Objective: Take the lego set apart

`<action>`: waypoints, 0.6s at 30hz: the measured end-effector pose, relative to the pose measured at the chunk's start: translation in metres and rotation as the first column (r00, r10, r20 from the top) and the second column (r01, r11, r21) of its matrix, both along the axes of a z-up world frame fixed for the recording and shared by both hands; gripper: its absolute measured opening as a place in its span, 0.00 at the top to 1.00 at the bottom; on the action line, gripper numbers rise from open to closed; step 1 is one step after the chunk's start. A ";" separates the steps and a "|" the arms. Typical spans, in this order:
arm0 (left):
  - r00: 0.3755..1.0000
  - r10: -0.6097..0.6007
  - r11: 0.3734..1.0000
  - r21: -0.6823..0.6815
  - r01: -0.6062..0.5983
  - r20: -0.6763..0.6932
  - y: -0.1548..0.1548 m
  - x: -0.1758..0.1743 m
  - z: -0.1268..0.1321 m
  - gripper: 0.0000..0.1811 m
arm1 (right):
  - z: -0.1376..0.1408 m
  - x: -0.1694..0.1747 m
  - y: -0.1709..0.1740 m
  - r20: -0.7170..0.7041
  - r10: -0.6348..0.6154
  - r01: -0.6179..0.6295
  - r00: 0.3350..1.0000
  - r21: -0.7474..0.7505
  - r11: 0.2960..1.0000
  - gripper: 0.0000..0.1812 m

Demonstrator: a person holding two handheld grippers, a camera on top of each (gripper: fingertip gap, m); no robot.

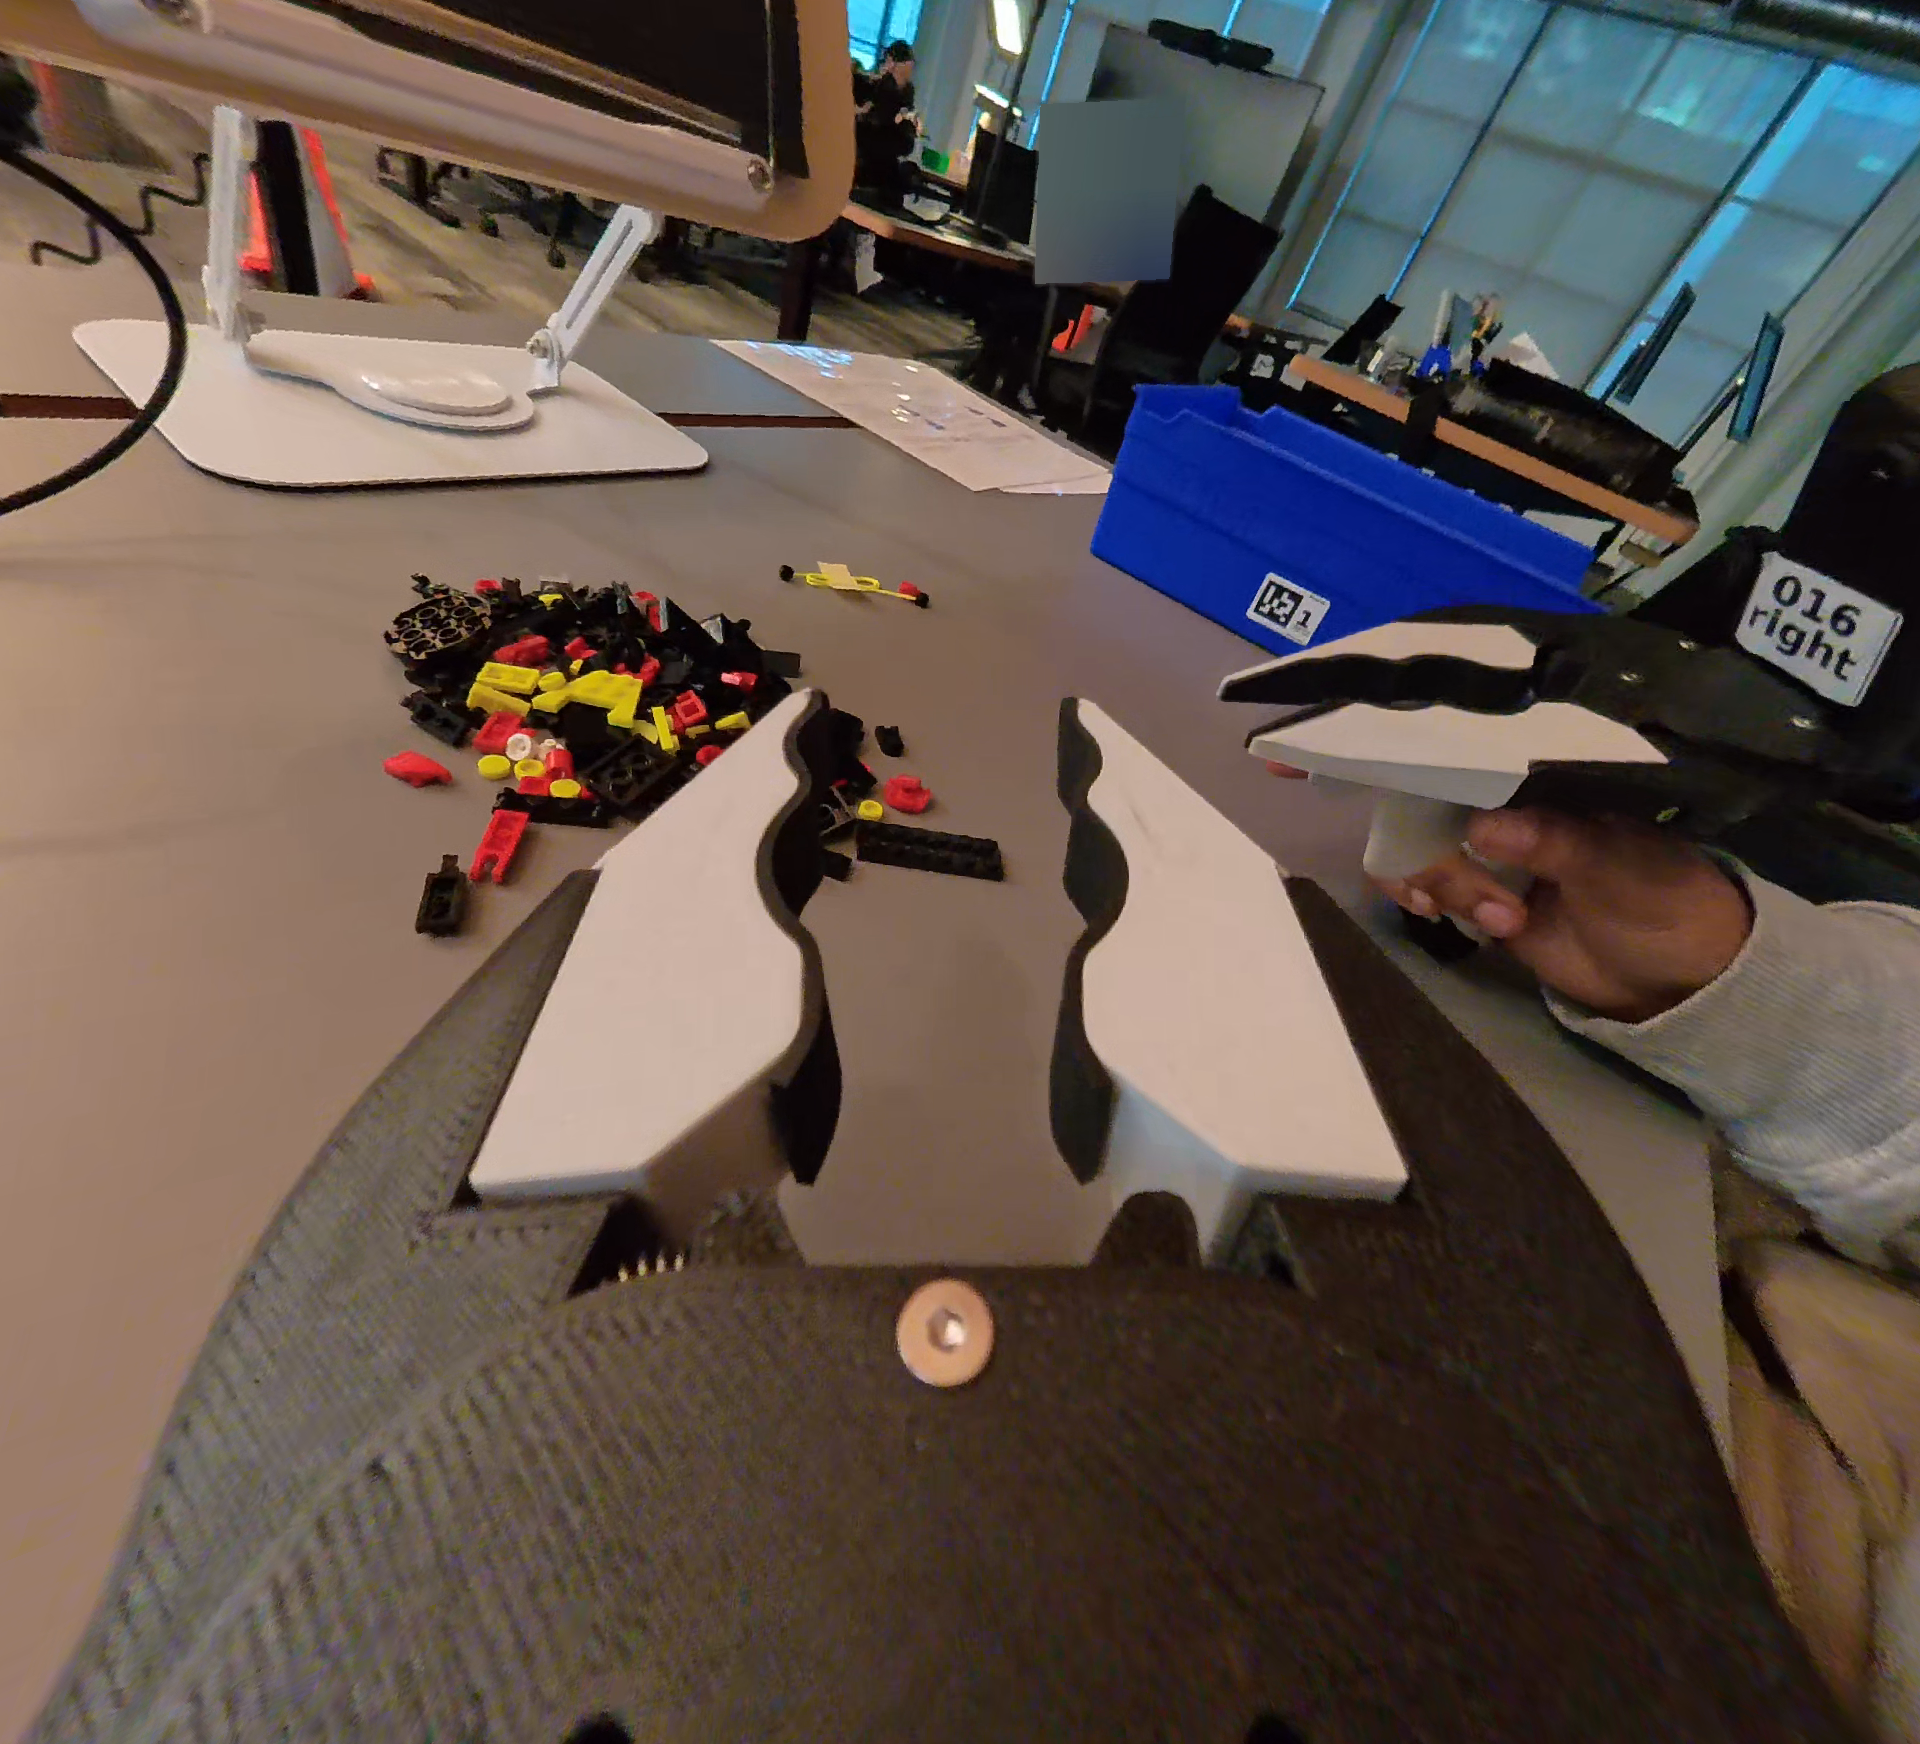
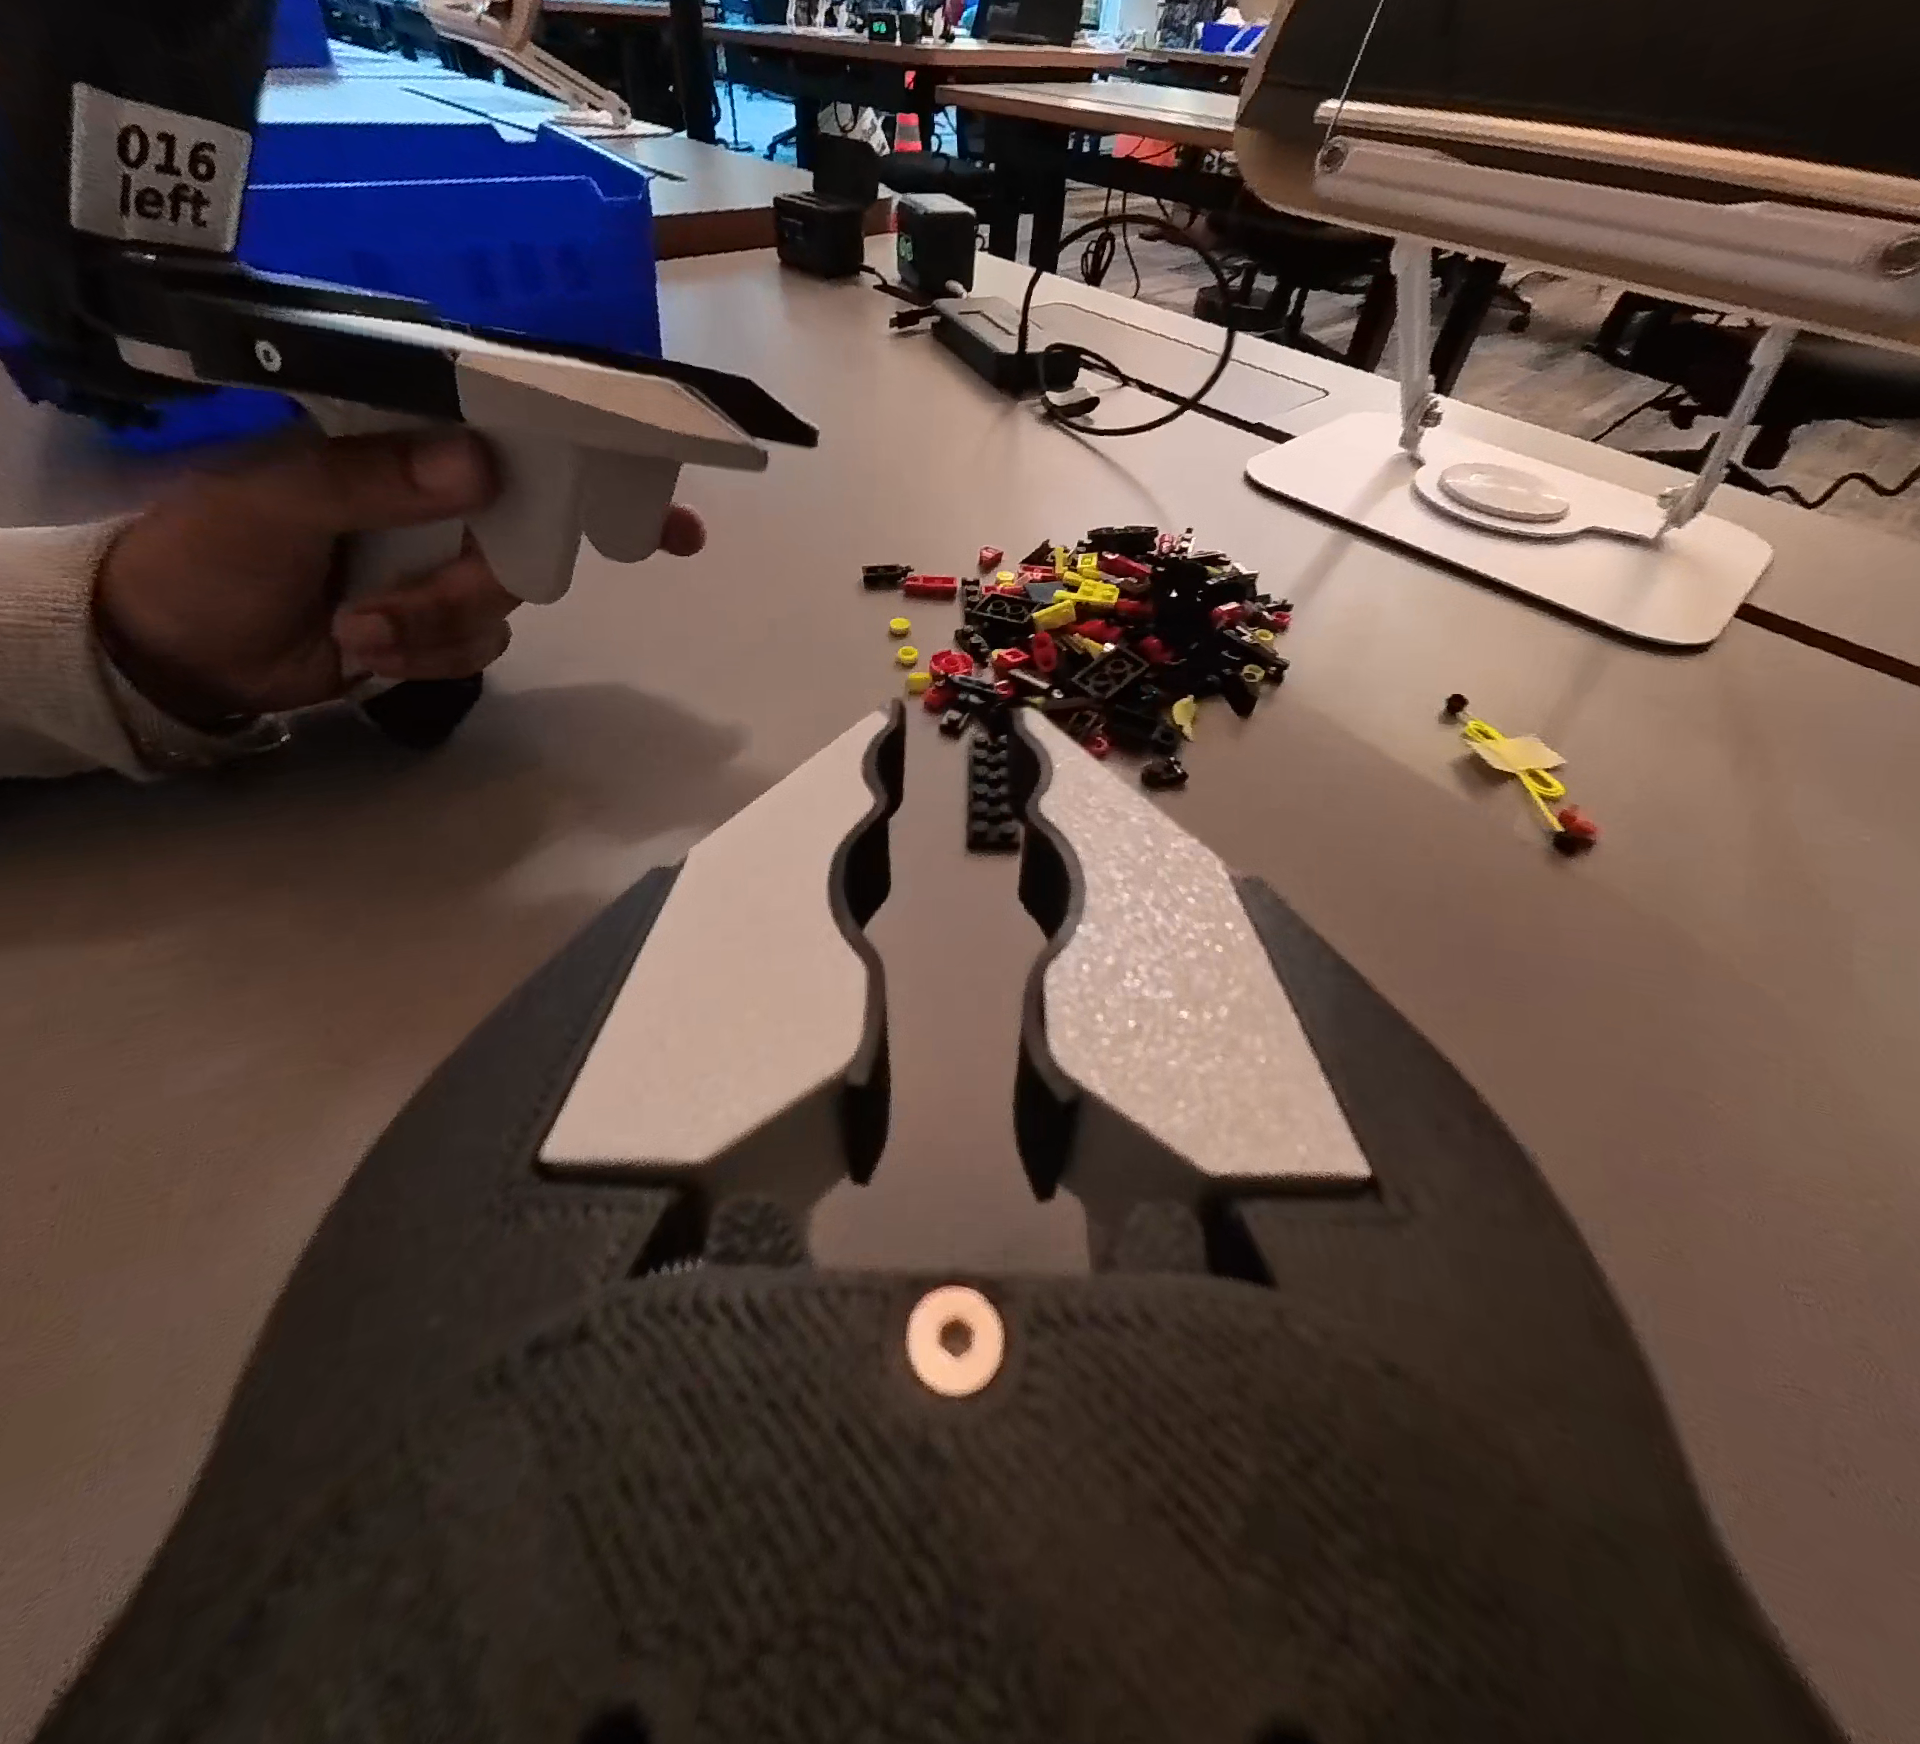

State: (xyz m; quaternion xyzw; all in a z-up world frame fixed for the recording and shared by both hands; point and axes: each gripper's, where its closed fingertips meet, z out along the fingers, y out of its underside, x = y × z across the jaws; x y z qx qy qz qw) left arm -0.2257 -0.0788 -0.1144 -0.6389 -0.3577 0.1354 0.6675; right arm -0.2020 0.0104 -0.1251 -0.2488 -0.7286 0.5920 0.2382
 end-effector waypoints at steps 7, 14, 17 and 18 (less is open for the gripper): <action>1.000 0.019 0.999 -0.040 -0.020 -0.020 0.002 0.000 -0.001 0.76 | -0.003 0.001 -0.003 0.015 0.018 -0.018 1.000 0.015 1.000 0.91; 1.000 0.024 0.999 -0.048 -0.025 -0.017 0.002 -0.001 -0.002 0.76 | -0.005 0.003 -0.006 0.019 0.035 -0.036 0.999 0.034 0.999 0.91; 1.000 0.026 0.999 -0.036 -0.027 -0.004 0.001 -0.002 -0.002 0.76 | -0.007 0.003 -0.008 0.022 0.044 -0.044 0.999 0.045 0.998 0.91; 1.000 0.028 0.999 -0.032 -0.028 0.000 0.000 -0.002 -0.002 0.76 | -0.007 0.003 -0.008 0.023 0.045 -0.046 0.999 0.048 0.998 0.91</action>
